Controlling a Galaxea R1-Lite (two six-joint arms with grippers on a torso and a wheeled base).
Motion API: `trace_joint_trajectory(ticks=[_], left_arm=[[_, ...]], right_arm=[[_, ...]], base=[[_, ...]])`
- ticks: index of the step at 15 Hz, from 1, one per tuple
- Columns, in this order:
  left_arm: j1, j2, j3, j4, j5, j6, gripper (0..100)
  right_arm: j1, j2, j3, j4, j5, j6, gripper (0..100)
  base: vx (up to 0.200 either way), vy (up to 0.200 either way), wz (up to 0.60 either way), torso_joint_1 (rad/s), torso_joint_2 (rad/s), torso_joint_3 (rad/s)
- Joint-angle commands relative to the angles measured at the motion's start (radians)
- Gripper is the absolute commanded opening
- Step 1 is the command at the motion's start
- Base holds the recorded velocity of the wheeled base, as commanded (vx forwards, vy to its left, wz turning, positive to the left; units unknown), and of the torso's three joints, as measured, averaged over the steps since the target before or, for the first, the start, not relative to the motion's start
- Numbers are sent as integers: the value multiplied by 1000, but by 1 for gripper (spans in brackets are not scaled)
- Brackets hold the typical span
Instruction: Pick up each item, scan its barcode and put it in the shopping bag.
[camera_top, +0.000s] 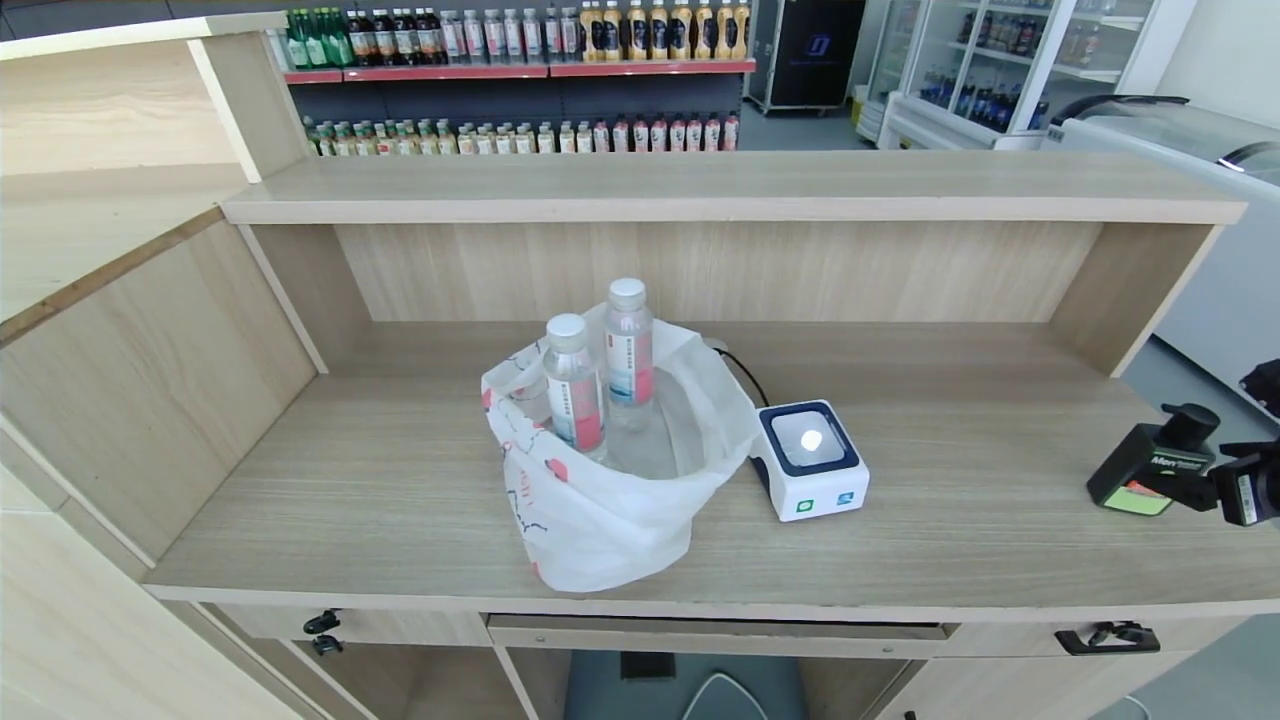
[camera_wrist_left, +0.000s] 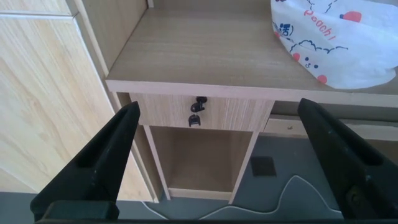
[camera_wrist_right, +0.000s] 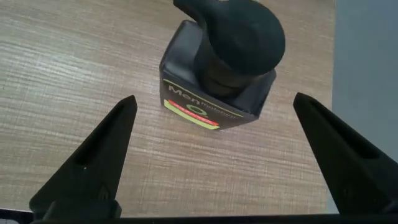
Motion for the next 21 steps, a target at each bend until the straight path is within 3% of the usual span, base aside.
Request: trace_joint_trajectory(ticks=[1,7,16,17,21], left_arm=[[1,0,0,0,0,0,100],[1,0,0,0,0,0,100],[1,0,0,0,0,0,100],[1,0,0,0,0,0,100],[1,0,0,0,0,0,100]], right_arm=[[5,72,-17,-1,33,-29,100],[62,184,-107,-1,122,-146,100],[200,211,-112,-1,211,-149,100],[201,211,-110,-1,234,-150,0],[210,205,-109,-2,238,-150,0]], base=[[0,0,0,0,0,0],[0,0,0,0,0,0],[0,0,0,0,0,0],[0,0,0,0,0,0],[0,0,0,0,0,0]])
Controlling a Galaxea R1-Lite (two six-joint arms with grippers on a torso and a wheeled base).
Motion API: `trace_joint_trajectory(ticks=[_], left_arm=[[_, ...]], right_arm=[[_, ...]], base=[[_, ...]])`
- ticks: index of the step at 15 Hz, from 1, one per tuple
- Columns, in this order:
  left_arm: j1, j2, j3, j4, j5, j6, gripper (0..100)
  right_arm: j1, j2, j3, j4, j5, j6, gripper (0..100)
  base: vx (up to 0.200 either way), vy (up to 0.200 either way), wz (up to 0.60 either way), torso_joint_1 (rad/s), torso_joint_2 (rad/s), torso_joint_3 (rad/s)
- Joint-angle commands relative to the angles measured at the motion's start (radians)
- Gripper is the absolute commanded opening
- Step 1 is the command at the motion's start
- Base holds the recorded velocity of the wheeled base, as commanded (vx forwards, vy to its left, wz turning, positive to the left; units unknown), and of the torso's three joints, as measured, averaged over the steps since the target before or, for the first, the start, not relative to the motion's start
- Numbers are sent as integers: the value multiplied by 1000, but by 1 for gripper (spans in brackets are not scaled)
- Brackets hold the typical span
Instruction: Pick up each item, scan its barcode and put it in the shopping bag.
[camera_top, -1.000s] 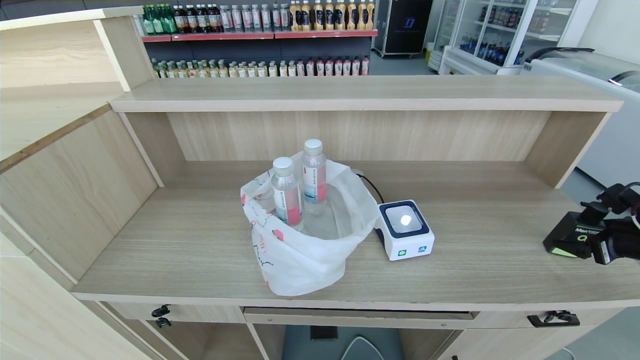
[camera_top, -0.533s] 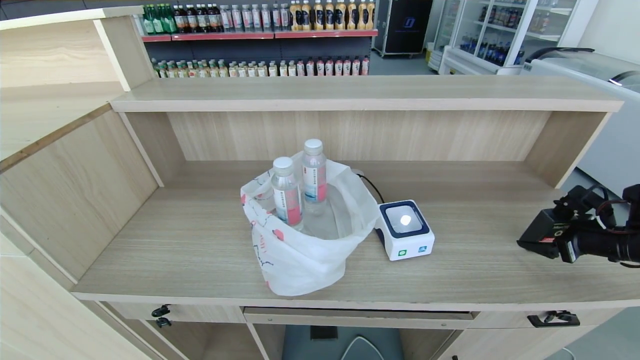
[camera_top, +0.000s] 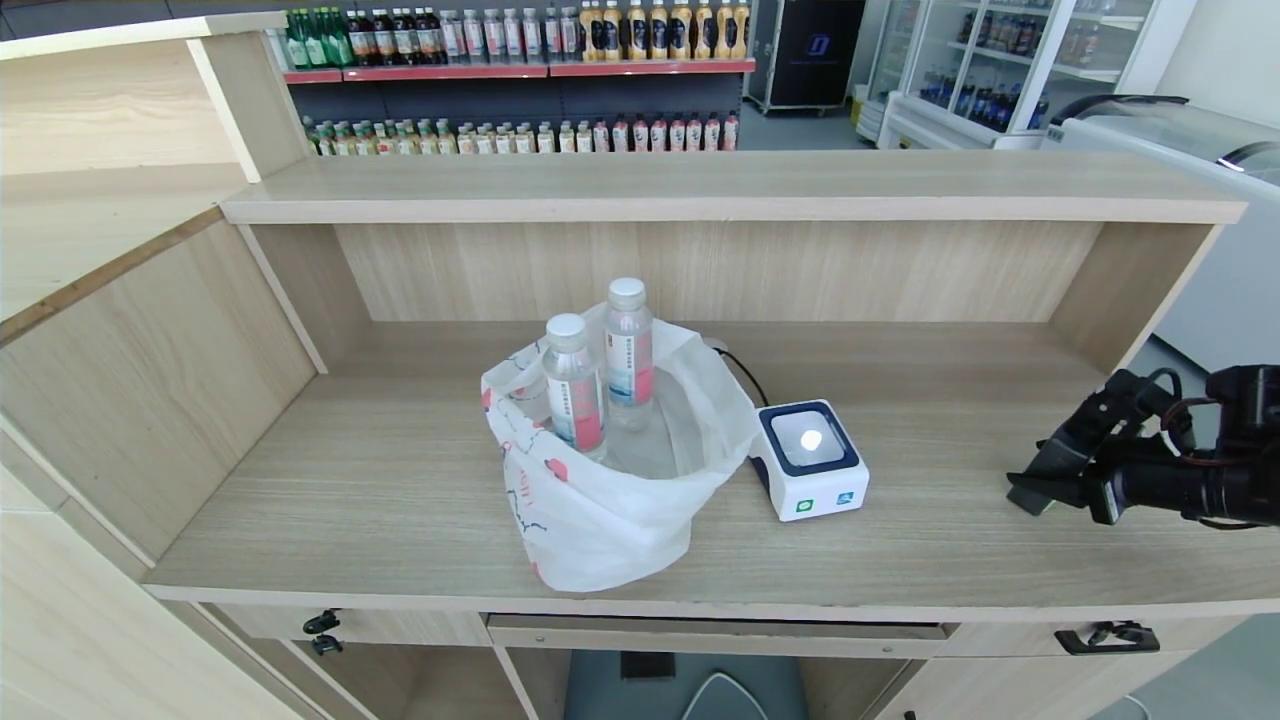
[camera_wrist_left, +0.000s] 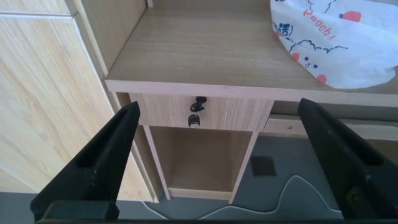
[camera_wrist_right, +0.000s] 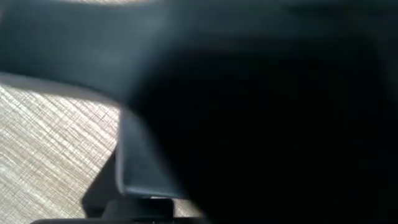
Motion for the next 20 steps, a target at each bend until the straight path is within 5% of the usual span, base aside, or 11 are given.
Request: trace_joint_trajectory(ticks=[1,6,8,10,12,16,20], left_arm=[[0,0,0,0,0,0,100],[0,0,0,0,0,0,100],[0,0,0,0,0,0,100],[0,0,0,0,0,0,100],[0,0,0,0,0,0,100],[0,0,0,0,0,0,100],[0,0,0,0,0,0,100]], right_arm=[[2,-5,4,-1,0,-1,0],[-6,-140,79,-107,14,11,0],[-7,-260,146,-247,89,46,0],[13,-364,249,-549,292,75,0],[60,-366,283,-761,384,78,0],[293,-366,255,-992,436,77,0],[631,-380,242,-1135,427,80,0]], base=[[0,0,0,0,0,0],[0,0,0,0,0,0],[0,0,0,0,0,0],[0,0,0,0,0,0],[0,0,0,0,0,0],[0,0,0,0,0,0],[0,0,0,0,0,0]])
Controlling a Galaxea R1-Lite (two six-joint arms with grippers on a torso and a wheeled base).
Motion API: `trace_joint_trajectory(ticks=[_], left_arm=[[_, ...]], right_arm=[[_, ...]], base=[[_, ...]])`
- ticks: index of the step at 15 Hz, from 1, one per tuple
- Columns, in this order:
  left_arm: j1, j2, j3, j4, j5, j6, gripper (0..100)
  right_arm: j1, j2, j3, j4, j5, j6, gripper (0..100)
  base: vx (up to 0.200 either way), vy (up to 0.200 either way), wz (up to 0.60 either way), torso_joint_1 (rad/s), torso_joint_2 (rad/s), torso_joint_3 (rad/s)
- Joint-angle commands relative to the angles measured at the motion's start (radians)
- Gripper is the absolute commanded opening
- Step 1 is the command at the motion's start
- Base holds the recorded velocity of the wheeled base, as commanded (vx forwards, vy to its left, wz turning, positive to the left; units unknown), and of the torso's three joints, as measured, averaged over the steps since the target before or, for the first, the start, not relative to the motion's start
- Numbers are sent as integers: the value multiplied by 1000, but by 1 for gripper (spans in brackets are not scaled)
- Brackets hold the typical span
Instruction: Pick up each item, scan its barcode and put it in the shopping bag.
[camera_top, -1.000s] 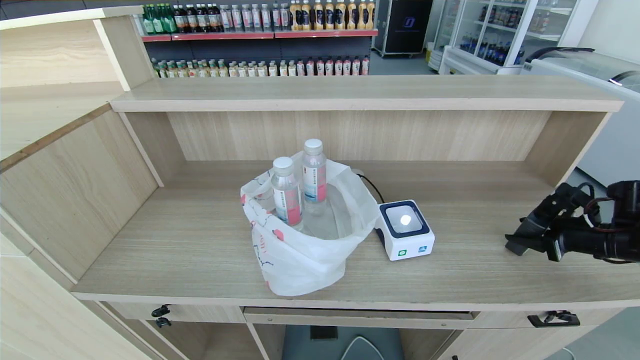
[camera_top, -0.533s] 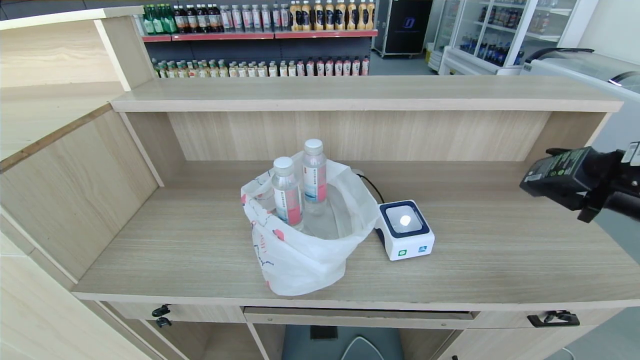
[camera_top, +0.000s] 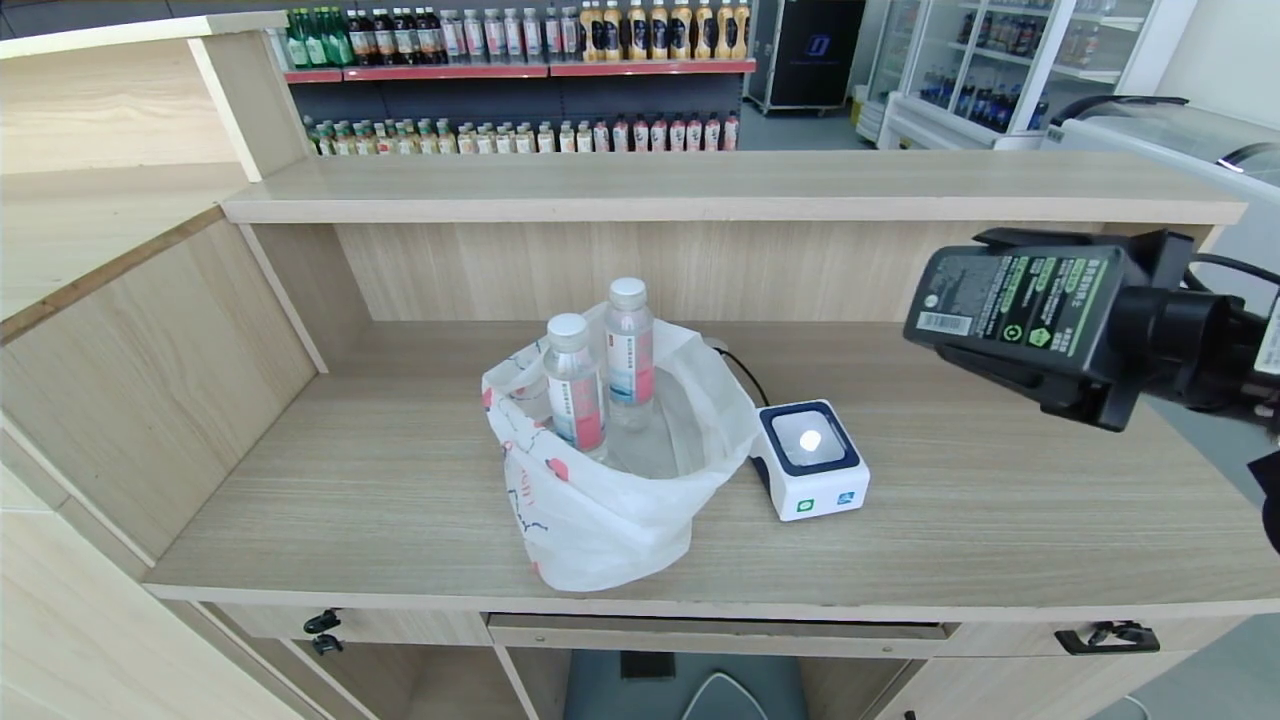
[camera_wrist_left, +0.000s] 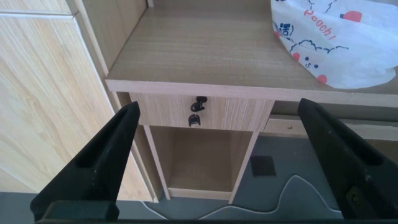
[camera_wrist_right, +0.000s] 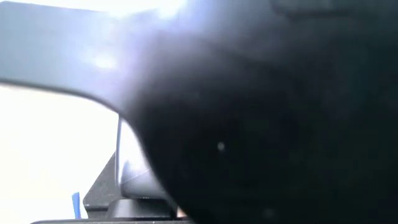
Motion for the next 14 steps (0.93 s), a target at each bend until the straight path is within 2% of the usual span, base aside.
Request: trace_joint_trajectory(ticks=[1,3,4,9,14], left_arm=[[1,0,0,-1,0,0,100],[1,0,0,-1,0,0,100],[1,0,0,-1,0,0,100],[1,0,0,-1,0,0,100],[1,0,0,-1,0,0,100]], right_arm=[[240,-1,-63,-48,-10,1,0],[395,8,-103,-50,-13,-9,0],[426,24,-109,-50,-24,-24,0],[475,119,-273,-65,-31,-25,0],[504,154,-288,-91,-30,-27,0]], base=[[0,0,0,0,0,0],[0,0,0,0,0,0],[0,0,0,0,0,0],[0,0,0,0,0,0],[0,0,0,0,0,0]])
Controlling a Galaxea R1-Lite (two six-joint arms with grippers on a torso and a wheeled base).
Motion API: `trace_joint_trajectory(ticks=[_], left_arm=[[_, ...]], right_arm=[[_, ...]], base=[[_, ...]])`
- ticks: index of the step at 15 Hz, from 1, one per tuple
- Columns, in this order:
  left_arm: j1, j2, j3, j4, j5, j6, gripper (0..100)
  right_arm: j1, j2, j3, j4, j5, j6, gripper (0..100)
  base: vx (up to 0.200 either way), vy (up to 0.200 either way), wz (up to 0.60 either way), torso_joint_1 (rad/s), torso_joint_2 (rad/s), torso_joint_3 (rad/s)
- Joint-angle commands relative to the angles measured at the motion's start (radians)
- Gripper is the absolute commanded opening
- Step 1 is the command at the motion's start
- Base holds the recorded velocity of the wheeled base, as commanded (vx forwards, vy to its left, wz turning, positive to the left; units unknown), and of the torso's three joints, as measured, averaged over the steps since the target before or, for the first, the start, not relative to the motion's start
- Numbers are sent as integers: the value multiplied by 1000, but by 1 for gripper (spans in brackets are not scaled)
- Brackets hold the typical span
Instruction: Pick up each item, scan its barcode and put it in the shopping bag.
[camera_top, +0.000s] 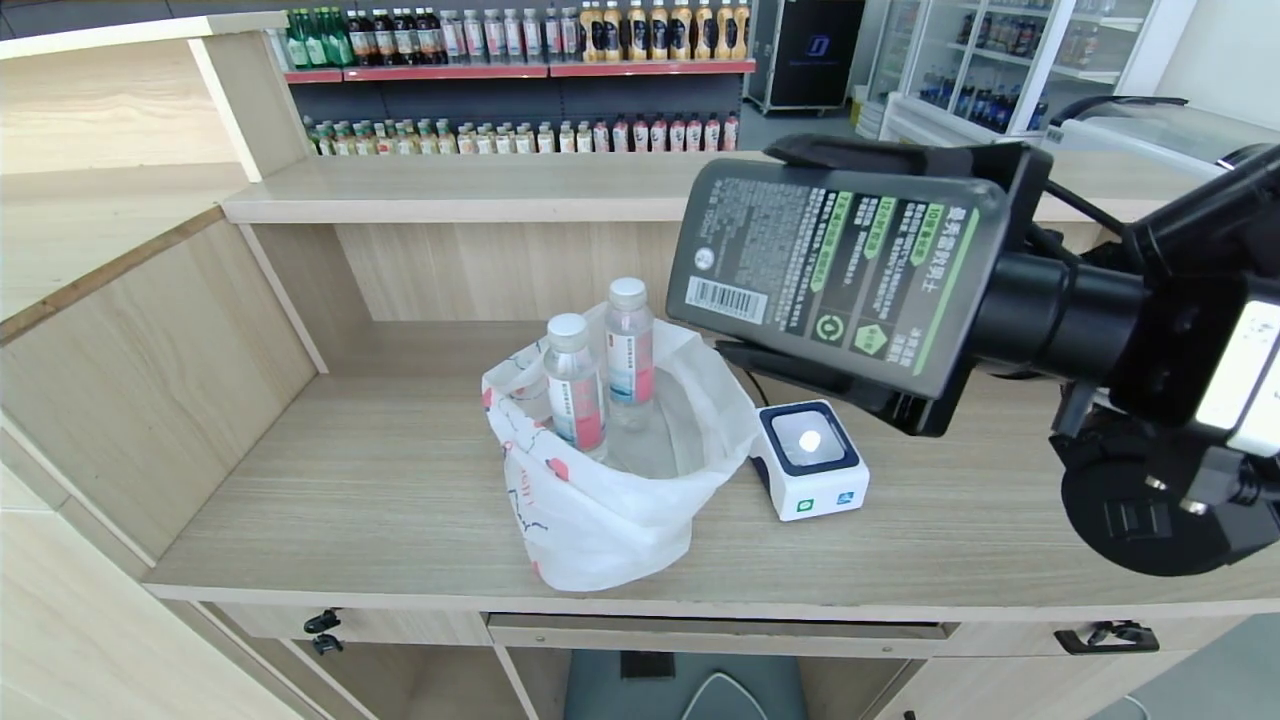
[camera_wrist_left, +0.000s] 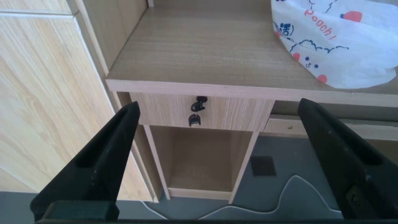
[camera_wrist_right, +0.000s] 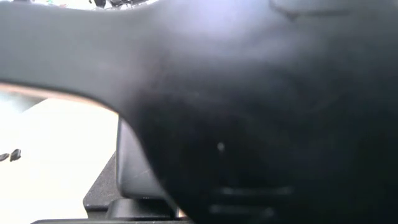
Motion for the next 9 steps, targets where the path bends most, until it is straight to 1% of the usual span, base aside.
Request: trace_joint_trajectory(ticks=[1,5,9], left_arm=[[0,0,0,0,0,0,100],[0,0,0,0,0,0,100],[0,0,0,0,0,0,100]], right_arm=[[6,28,-1,-2,1,0,0],[62,62,-17,-2,-2,-3,0],[133,55,65,-2,-5,-34,0]], base=[[0,0,0,0,0,0],[0,0,0,0,0,0],[0,0,0,0,0,0]])
